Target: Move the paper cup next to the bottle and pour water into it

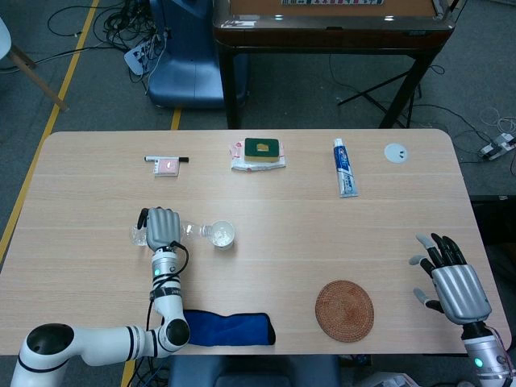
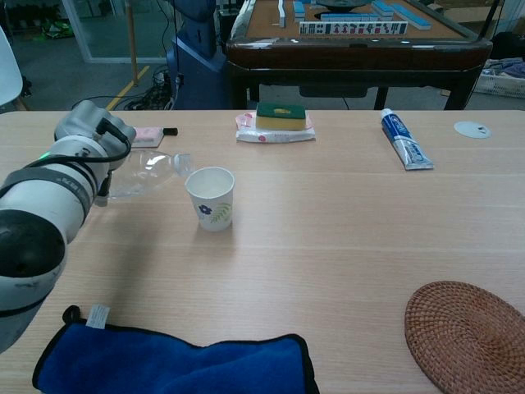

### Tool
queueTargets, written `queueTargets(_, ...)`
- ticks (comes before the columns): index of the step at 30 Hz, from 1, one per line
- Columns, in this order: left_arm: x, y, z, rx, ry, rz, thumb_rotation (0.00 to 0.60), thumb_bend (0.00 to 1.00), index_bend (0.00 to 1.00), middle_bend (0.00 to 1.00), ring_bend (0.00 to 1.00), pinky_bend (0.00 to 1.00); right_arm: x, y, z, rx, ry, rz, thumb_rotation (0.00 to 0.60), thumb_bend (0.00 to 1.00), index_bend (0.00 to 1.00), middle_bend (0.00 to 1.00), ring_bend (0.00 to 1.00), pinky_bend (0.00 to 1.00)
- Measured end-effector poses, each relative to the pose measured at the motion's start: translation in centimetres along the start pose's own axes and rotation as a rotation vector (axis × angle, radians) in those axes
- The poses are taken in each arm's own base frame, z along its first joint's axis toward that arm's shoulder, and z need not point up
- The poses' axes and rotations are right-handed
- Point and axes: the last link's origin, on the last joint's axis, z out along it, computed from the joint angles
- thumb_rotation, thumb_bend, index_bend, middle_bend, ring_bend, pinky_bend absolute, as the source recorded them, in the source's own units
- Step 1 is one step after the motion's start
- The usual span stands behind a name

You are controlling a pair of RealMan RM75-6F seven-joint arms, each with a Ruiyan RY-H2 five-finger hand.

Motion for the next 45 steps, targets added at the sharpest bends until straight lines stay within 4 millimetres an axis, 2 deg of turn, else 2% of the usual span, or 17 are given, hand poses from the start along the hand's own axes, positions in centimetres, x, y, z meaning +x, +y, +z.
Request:
queueTargets(14, -0.4, -1.6, 0.7, 0.006, 0.025, -0.244, 0.600, 0.01, 0.72, 0.78, 0.52, 0.58, -0.3, 0.0, 0.1, -0.001, -0.009, -0.002, 0.600, 0.19, 0.39, 0.10, 0.00, 0.08)
queueTargets(33, -2.7, -5.4, 1.7, 0.066, -0.034, -0.653, 0.600, 0.02, 0.73, 0.78, 0.53, 0.57, -0.8, 0.0, 0.3, -0.007, -0.028, -0.008, 0.600, 0.19, 0.39, 0.10, 0.00, 0.08)
queueTargets(45, -3.4, -5.6, 1.8, 0.060, -0.067, -0.894, 0.600, 0.02, 0.73, 0.79, 0.53, 0.57, -0.8, 0.1, 0.3, -0.011, -0.028, -0.007, 0.600, 0.19, 0.39, 0.10, 0.00, 0.08)
